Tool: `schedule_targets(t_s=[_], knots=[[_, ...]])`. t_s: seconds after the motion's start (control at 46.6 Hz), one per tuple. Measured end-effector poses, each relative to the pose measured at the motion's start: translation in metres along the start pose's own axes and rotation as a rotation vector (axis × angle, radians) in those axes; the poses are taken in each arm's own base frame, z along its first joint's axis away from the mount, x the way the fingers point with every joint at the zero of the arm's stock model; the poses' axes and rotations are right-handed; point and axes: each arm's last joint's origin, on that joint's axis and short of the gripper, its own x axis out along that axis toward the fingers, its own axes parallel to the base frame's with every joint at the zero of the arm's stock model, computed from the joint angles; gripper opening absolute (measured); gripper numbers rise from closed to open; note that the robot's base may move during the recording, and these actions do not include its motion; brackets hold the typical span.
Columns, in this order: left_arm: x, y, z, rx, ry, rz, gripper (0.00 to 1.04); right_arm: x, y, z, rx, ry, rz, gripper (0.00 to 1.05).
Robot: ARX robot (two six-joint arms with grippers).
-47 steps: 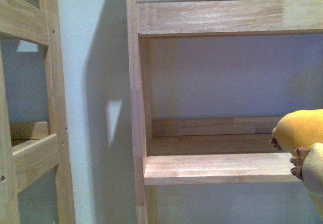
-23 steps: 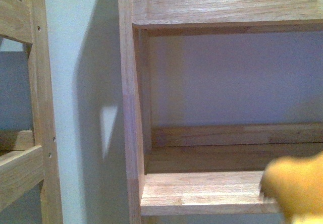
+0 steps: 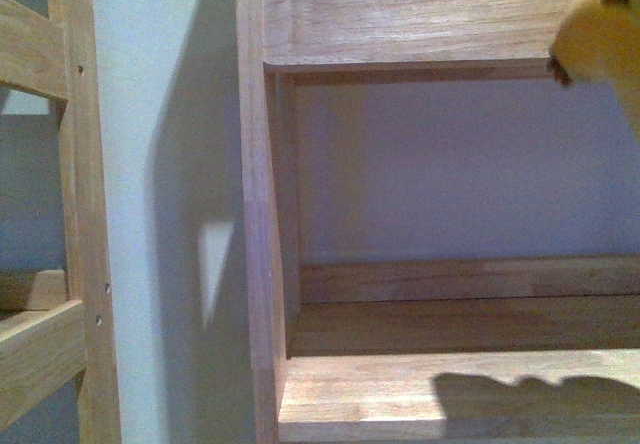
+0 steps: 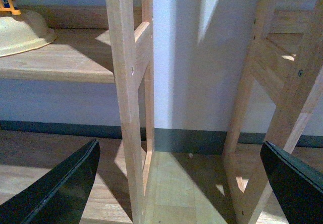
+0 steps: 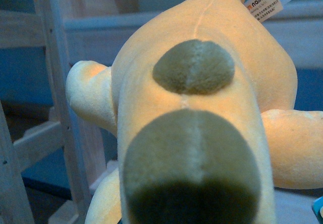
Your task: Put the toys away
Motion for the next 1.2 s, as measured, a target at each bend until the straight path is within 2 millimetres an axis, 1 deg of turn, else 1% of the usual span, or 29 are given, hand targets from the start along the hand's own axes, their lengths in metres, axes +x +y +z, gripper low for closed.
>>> schedule_targets(t_s=[0.021, 0.064, 0.086, 0.193, 0.236, 0.344, 0.429, 0.515, 0.58, 0.666, 0.687, 0.751, 0.773, 0.837, 1.009, 1.202], knots=[[0.000, 0.000, 0.000, 0.000, 0.000, 0.000, 0.99, 0.002, 0.000, 0.004, -0.001, -0.006, 0.004, 0.09], [0.000, 0.000, 0.000, 0.000, 0.000, 0.000, 0.99, 0.009, 0.001, 0.018, -0.009, -0.032, 0.014, 0.09], [0.000, 0.000, 0.000, 0.000, 0.000, 0.000, 0.99, 0.011, 0.001, 0.022, -0.012, -0.039, 0.016, 0.09], [0.000, 0.000, 0.000, 0.000, 0.000, 0.000, 0.99, 0.028, 0.002, 0.053, -0.036, -0.099, 0.029, 0.09], [0.000, 0.000, 0.000, 0.000, 0.000, 0.000, 0.99, 0.033, 0.002, 0.061, -0.041, -0.111, 0.030, 0.09], [0.000, 0.000, 0.000, 0.000, 0.000, 0.000, 0.99, 0.052, 0.002, 0.088, -0.056, -0.142, 0.040, 0.09], [0.000, 0.000, 0.000, 0.000, 0.000, 0.000, 0.99, 0.066, 0.002, 0.103, -0.064, -0.157, 0.040, 0.09], [0.000, 0.000, 0.000, 0.000, 0.000, 0.000, 0.99, 0.087, 0.003, 0.121, -0.080, -0.175, 0.042, 0.09], [0.000, 0.000, 0.000, 0.000, 0.000, 0.000, 0.99, 0.101, 0.003, 0.129, -0.084, -0.182, 0.047, 0.09], [0.000, 0.000, 0.000, 0.000, 0.000, 0.000, 0.99, 0.133, 0.004, 0.143, -0.076, -0.173, 0.051, 0.09], [0.000, 0.000, 0.000, 0.000, 0.000, 0.000, 0.99, 0.143, 0.003, 0.146, -0.071, -0.171, 0.049, 0.09], [0.000, 0.000, 0.000, 0.000, 0.000, 0.000, 0.99, 0.165, 0.003, 0.152, -0.049, -0.157, 0.046, 0.09], [0.000, 0.000, 0.000, 0.000, 0.000, 0.000, 0.99, 0.175, 0.002, 0.154, -0.036, -0.148, 0.042, 0.09], [0.000, 0.000, 0.000, 0.000, 0.000, 0.000, 0.99, 0.195, 0.002, 0.156, -0.002, -0.134, 0.032, 0.09], [0.000, 0.000, 0.000, 0.000, 0.000, 0.000, 0.99, 0.230, 0.002, 0.154, 0.068, -0.097, 0.018, 0.09], [0.000, 0.000, 0.000, 0.000, 0.000, 0.000, 0.99, 0.265, 0.005, 0.144, 0.133, -0.070, 0.015, 0.09]])
